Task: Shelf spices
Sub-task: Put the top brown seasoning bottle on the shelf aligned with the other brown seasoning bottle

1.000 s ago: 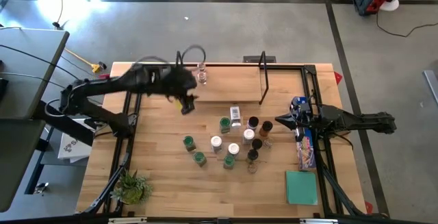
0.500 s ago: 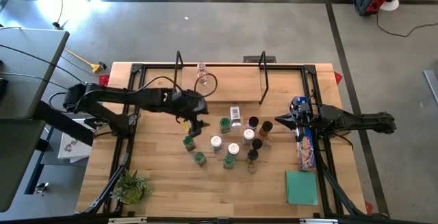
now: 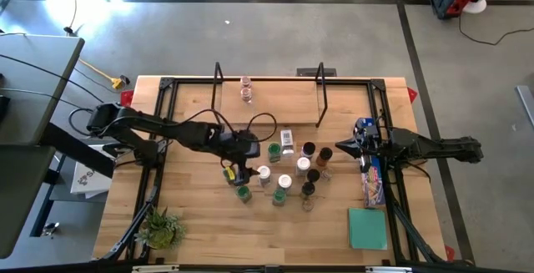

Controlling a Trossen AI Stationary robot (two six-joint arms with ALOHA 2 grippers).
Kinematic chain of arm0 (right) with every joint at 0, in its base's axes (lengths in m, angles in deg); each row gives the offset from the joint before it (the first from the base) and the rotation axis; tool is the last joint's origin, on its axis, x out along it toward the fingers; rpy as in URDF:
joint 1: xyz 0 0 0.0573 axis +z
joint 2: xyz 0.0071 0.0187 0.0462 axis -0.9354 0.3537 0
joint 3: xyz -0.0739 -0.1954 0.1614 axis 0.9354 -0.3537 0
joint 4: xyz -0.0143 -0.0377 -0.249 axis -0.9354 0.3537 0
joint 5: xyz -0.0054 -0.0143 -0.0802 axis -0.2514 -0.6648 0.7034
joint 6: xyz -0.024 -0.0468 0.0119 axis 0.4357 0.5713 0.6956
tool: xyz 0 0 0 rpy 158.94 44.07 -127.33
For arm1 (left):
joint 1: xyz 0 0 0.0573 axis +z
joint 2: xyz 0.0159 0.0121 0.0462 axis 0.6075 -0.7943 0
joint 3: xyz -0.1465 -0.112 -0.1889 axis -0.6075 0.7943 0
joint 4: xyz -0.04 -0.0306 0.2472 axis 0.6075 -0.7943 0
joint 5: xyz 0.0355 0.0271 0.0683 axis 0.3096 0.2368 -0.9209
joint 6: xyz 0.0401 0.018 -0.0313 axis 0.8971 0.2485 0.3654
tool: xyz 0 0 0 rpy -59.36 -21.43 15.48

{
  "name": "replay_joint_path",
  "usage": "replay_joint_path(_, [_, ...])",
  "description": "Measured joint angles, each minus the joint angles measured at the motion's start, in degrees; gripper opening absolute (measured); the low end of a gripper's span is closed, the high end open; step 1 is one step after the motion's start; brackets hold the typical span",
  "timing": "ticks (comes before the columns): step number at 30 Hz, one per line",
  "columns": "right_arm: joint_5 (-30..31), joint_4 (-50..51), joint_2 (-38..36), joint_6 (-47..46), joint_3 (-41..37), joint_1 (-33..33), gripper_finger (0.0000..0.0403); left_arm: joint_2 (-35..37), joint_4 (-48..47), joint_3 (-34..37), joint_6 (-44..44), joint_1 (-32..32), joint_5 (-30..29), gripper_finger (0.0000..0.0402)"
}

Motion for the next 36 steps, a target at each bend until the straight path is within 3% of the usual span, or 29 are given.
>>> replay_joint_path(4, [0.01,0.01,0.0,0.0,0.01,-0.01,0.0,0.18,-3.45,-4.72,-7.88,-1.63,-7.26,0.0312])
replay_joint_path(10, [0.0,0.01,0.02,0.0,0.0,0.01,0.0,-1.43,-0.58,-10.59,-6.55,-0.37,-14.08,0.031])
replay_joint_path(17, [0.01,-0.01,0.02,0.0,0.01,0.01,0.0,-3.93,-2.19,-15.26,-15.37,2.27,-14.44,0.0309])
replay_joint_path(24, [1.46,-0.59,0.02,0.2,0.01,-0.03,0.0,-3.94,-5.9,-18.98,-23.5,-0.59,-14.1,0.0309])
replay_joint_path(26, [2.61,-2.93,-0.01,-3.96,0.0,-0.03,0.0,-3.89,-8.5,-20.6,-25.27,-1.61,-14.03,0.0309])
replay_joint_path(29, [2.97,-10.96,-0.03,-21.97,0.0,-0.03,0.0,-3.72,-13.96,-23.08,-28.03,-2.71,-14.32,0.0309])
replay_joint_path(31, [4.15,-15.31,0.05,-27.61,0.05,-0.04,0.0,-3.36,-16.97,-24.26,-29.19,-3.05,-15.35,0.0309])
replay_joint_path(33, [3.45,-17.65,0.61,-27.88,1.71,0.09,0.0,-2.67,-20.28,-24.64,-29.55,-3.4,-16.93,0.0309])
replay_joint_path(36, [2.49,-14.36,3.51,-20.78,10.04,0.96,0.0,-1.51,-25.26,-24.65,-29.58,-3.67,-20.42,0.0309])
